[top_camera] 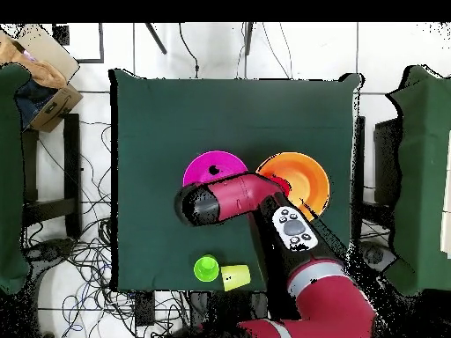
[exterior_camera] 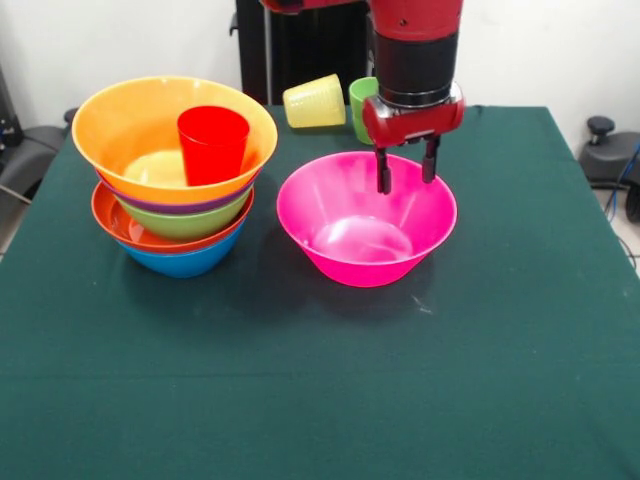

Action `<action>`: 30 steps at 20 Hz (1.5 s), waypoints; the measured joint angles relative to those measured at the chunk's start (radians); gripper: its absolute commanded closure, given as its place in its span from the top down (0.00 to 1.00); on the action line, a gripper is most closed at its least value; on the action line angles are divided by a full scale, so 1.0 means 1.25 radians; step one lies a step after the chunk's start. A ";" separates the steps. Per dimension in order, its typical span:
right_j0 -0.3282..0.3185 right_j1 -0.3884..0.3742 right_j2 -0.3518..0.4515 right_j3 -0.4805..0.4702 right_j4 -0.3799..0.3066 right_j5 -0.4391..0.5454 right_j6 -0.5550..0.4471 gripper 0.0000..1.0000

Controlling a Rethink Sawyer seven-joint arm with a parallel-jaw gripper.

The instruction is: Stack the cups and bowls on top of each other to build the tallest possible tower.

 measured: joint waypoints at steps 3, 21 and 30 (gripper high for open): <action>0.016 0.014 -0.009 0.000 0.000 0.000 0.000 1.00; 0.095 0.041 -0.030 -0.077 0.081 0.210 0.000 1.00; 0.113 0.041 -0.031 -0.133 0.116 0.264 0.000 1.00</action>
